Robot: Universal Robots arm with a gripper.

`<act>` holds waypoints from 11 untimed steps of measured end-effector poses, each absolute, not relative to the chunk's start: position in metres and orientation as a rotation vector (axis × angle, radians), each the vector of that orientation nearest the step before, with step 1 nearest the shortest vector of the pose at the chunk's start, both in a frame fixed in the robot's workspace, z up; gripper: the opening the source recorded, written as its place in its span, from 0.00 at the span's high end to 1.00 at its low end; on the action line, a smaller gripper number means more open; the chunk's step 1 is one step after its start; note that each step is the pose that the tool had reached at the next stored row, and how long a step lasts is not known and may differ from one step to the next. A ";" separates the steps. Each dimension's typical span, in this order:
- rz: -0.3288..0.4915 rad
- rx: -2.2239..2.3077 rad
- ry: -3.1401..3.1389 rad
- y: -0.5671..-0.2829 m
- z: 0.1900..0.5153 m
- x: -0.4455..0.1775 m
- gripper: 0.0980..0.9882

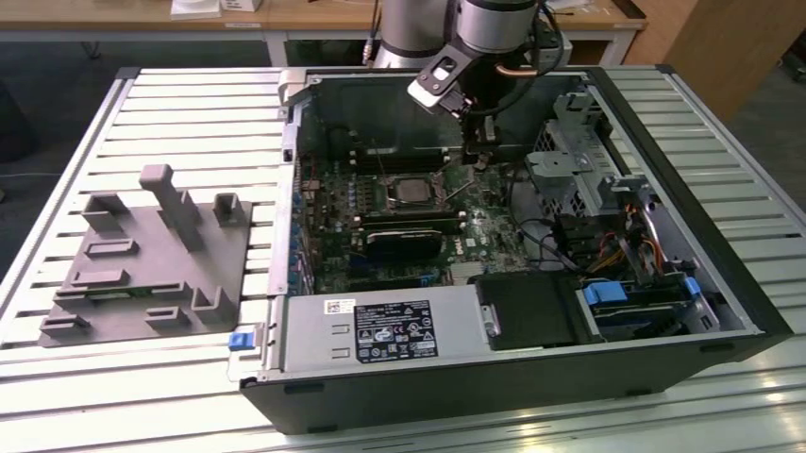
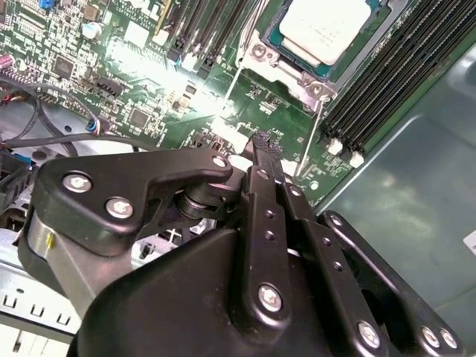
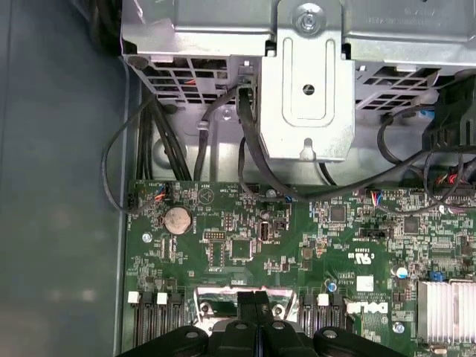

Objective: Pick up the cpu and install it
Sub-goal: 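Close the cpu cover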

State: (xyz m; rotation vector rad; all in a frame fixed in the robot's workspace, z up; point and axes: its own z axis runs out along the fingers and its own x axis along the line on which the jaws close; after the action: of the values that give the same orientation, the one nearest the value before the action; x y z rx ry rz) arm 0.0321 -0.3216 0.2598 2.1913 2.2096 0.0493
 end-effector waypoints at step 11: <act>0.050 2.191 2.210 -0.321 0.259 0.041 0.99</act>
State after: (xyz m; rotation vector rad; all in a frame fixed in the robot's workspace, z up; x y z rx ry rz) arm 0.0411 -0.3209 0.2589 2.1910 2.2101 0.0497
